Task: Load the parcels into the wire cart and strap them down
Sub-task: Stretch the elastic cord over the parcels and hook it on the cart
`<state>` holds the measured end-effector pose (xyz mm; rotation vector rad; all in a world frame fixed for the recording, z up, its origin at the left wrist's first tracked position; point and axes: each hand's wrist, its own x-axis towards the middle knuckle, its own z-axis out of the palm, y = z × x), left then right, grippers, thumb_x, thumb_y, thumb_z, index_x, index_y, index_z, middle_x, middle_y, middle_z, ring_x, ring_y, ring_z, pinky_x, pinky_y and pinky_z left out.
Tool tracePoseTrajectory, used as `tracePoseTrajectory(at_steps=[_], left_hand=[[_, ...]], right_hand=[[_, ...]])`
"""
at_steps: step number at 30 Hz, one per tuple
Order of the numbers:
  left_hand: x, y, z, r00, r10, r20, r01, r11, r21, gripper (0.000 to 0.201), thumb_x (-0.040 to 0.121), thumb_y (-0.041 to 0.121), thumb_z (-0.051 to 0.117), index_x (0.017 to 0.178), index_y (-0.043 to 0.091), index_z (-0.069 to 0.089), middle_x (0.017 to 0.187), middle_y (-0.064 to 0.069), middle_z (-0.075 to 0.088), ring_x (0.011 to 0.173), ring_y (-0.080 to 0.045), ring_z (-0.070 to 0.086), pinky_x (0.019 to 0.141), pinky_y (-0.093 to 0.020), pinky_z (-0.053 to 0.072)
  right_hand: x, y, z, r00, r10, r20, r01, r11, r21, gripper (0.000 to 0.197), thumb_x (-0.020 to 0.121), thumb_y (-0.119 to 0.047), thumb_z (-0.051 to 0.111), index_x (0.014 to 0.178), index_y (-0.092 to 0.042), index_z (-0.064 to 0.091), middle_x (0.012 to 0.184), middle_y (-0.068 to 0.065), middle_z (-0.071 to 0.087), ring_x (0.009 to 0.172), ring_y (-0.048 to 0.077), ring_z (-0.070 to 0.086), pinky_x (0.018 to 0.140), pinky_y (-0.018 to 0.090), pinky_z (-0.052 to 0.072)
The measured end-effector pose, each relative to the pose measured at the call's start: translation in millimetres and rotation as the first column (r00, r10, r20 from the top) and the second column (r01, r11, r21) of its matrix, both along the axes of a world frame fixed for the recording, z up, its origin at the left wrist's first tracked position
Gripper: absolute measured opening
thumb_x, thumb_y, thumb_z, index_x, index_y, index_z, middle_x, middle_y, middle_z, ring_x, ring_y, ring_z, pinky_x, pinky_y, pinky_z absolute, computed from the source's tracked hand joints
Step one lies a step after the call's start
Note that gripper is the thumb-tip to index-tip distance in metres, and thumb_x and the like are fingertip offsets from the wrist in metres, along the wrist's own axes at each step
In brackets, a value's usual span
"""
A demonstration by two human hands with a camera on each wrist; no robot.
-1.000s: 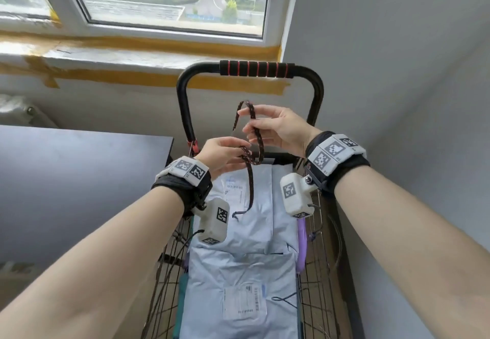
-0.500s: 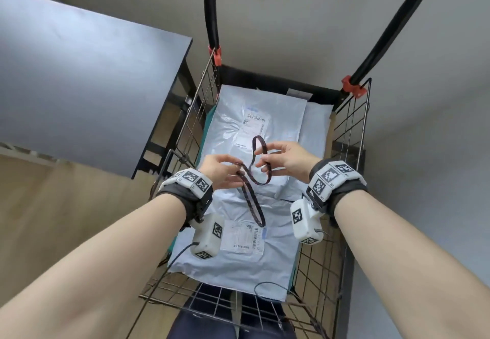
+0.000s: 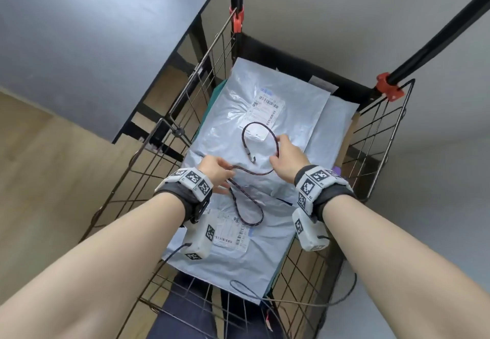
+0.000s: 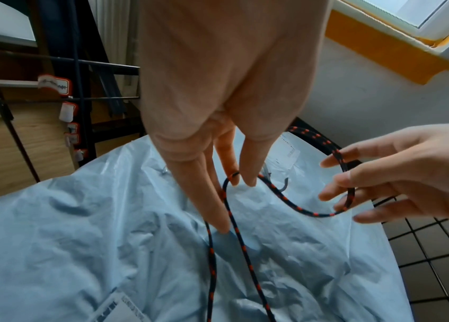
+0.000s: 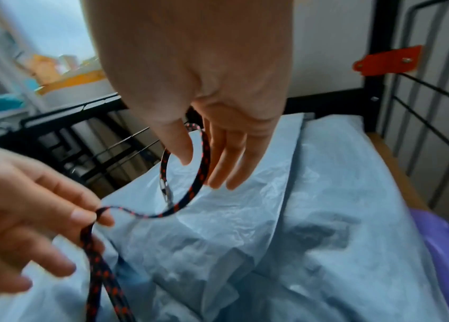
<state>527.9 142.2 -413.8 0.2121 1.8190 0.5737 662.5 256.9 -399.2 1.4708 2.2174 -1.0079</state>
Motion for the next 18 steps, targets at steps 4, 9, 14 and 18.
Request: tracePoseTrajectory(at_steps=[4,9,14,18], left_hand=[[-9.0,-5.4,-5.3,0.998,0.012,0.058,-0.01,1.0,-0.02,0.015,0.09,0.002,0.057,0.105,0.007,0.058,0.08,-0.01,0.058,0.063,-0.017,0.059,0.05,-0.028,0.057],[-17.8,-9.4,-7.6,0.992,0.053,0.117,-0.051,0.998,-0.022,0.01,0.092,0.0,0.053,0.094,0.01,0.055,0.075,-0.007,0.057,0.063,-0.018,0.055,0.062,-0.032,0.052],[-30.9,-9.5,-14.3,0.991,0.102,0.089,-0.106,0.994,0.036,0.013,0.091,-0.003,0.051,0.099,0.007,0.056,0.085,-0.012,0.055,0.062,-0.018,0.055,0.066,-0.034,0.054],[-40.4,-9.3,-16.8,0.981,0.169,0.094,-0.176,0.982,0.066,0.011,0.091,-0.003,0.051,0.095,0.006,0.057,0.079,-0.011,0.057,0.06,-0.017,0.054,0.052,-0.024,0.052]], right_hand=[[-17.1,-0.4,-0.9,0.96,0.255,0.113,-0.278,0.905,0.322,0.047,0.086,-0.002,0.042,0.132,-0.009,0.037,0.13,0.013,0.044,0.119,0.033,0.044,0.091,0.042,0.04],[-54.4,1.3,-5.3,0.797,0.604,0.035,-0.557,0.71,0.431,0.033,0.085,0.001,0.046,0.115,-0.006,0.06,0.136,0.021,0.045,0.124,0.035,0.045,0.089,0.043,0.039],[-79.3,7.8,-19.6,0.581,0.796,0.169,-0.789,0.501,0.355,0.026,0.089,-0.007,0.046,0.106,-0.01,0.066,0.12,0.016,0.052,0.113,0.034,0.051,0.079,0.042,0.04],[-88.4,8.5,-30.2,0.374,0.865,0.335,-0.911,0.275,0.306,0.023,0.066,-0.01,0.047,0.063,-0.018,0.068,0.073,0.001,0.06,0.072,0.021,0.061,0.056,0.029,0.043]])
